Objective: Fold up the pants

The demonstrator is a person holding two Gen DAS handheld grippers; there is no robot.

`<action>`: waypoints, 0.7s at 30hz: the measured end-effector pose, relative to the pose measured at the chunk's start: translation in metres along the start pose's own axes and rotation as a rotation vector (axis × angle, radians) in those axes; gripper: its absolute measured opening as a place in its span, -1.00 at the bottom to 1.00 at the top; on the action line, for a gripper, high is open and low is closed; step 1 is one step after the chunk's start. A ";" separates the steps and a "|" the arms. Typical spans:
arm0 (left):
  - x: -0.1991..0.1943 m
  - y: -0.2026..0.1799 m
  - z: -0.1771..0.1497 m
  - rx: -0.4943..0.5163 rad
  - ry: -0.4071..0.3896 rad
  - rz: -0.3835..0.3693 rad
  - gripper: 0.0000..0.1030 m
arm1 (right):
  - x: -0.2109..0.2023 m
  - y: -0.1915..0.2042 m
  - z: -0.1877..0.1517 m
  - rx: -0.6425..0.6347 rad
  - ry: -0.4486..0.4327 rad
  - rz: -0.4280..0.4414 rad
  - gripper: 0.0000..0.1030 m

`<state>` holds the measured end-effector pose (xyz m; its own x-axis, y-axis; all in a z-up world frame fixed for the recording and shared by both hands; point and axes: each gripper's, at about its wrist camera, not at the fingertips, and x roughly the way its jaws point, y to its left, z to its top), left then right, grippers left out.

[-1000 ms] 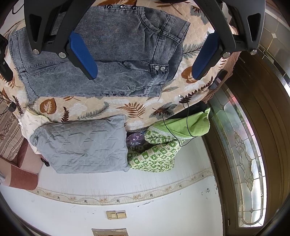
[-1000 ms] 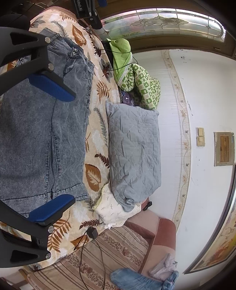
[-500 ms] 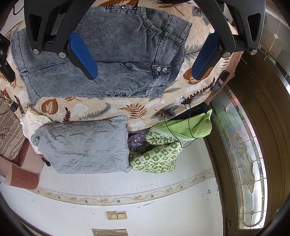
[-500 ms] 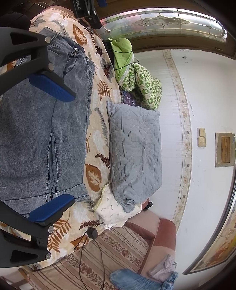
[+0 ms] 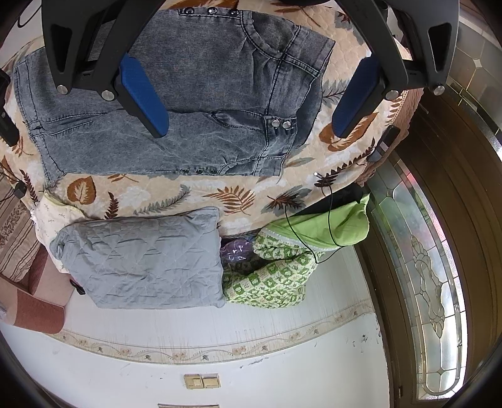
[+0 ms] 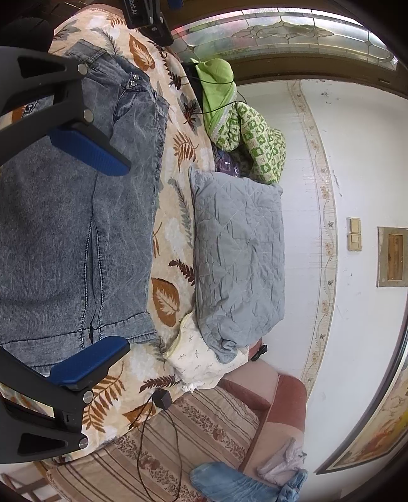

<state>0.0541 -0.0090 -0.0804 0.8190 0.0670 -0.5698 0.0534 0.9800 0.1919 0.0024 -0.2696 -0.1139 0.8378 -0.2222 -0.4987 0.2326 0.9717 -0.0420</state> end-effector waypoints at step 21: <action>0.239 0.128 0.049 -0.154 0.389 0.066 1.00 | 0.135 -0.120 0.036 0.218 0.274 -0.019 1.00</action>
<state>0.2851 0.1231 -0.1529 0.5396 0.1678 -0.8250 -0.1020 0.9858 0.1338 0.1056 -0.4190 -0.1457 0.6753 -0.1812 -0.7150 0.3718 0.9208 0.1178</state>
